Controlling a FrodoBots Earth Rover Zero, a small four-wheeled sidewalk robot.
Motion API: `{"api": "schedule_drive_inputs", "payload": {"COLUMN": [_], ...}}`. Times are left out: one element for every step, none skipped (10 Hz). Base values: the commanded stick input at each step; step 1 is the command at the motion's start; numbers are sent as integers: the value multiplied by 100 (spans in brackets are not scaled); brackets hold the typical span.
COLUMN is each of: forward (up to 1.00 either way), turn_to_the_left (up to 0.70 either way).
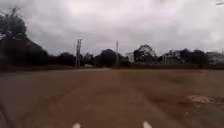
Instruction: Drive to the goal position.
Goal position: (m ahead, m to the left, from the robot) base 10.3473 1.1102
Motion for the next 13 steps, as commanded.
{"api": "schedule_drive_inputs", "payload": {"forward": [70, 70, 70, 70, 70, 70, 70, 70, 70, 70, 70, 70, 70], "turn_to_the_left": [0, 0, 0, 2, 3, 6, 11, 5, 7, 0, 0, 0, 0]}}
